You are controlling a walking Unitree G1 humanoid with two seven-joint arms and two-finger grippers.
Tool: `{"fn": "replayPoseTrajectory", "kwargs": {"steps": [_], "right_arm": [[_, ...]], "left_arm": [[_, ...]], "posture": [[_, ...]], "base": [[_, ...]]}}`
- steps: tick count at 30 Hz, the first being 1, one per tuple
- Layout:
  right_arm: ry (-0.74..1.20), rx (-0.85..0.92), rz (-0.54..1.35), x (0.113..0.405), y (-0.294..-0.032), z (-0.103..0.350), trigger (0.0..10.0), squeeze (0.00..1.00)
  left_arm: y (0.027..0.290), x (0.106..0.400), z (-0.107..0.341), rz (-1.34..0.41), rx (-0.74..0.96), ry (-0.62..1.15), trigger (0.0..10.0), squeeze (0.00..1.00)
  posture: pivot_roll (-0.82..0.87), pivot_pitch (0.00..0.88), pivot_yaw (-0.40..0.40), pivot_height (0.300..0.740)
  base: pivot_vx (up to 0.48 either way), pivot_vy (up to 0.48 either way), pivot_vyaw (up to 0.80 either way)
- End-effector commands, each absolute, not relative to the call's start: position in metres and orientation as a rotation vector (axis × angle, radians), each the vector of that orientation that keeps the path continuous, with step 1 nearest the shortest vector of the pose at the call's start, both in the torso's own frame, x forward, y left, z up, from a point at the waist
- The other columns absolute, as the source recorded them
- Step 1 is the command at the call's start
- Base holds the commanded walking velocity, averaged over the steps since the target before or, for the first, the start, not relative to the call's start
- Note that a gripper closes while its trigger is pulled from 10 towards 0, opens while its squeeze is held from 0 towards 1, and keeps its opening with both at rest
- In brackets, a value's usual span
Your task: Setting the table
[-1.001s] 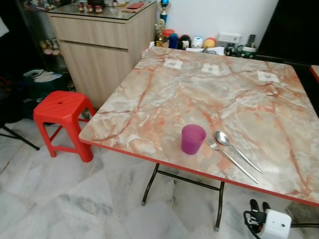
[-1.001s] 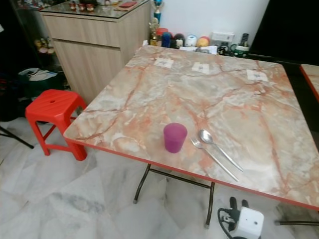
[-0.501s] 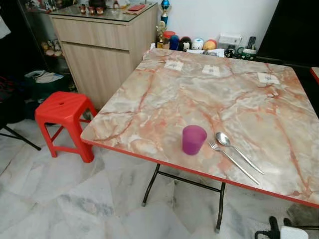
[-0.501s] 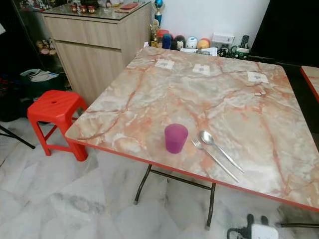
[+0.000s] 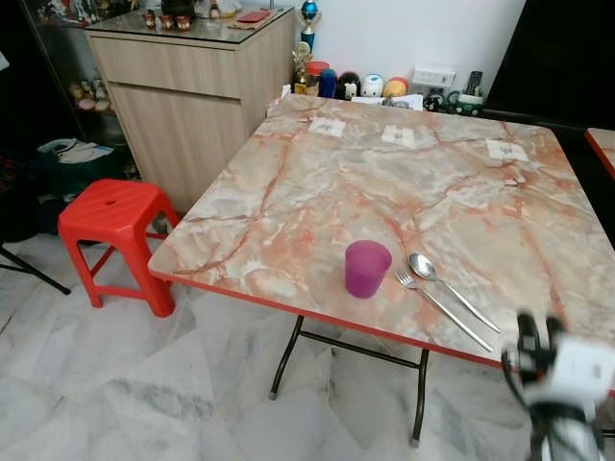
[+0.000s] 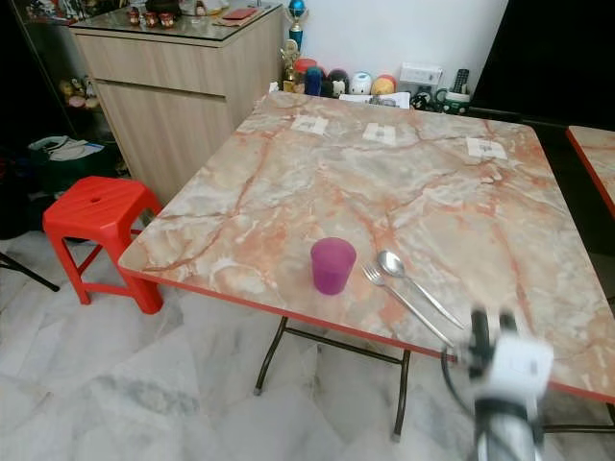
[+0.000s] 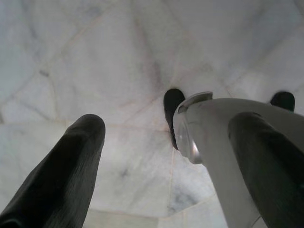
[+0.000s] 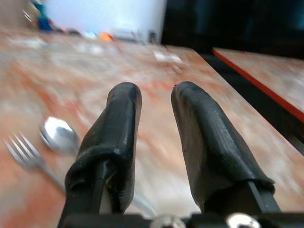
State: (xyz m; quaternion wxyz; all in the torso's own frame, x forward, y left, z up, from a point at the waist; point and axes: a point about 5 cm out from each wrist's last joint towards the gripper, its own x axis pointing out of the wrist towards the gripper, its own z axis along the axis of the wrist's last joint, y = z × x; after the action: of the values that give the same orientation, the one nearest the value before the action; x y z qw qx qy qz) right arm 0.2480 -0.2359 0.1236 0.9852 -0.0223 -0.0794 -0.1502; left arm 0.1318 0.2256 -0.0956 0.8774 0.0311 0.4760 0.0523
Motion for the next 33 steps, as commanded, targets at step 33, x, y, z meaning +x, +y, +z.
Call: {"fn": "replayPoseTrajectory", "kwargs": {"steps": [33], "right_arm": [[-0.083,0.086,-0.312,0.262,-0.220,0.114,10.0,0.00]], "left_arm": [[0.213,0.155,-0.090,0.108,0.048,0.955,10.0,0.00]], "posture": [[-0.01,0.085,-0.035,0.740]], "base": [[0.086,0.000,0.00]]}}
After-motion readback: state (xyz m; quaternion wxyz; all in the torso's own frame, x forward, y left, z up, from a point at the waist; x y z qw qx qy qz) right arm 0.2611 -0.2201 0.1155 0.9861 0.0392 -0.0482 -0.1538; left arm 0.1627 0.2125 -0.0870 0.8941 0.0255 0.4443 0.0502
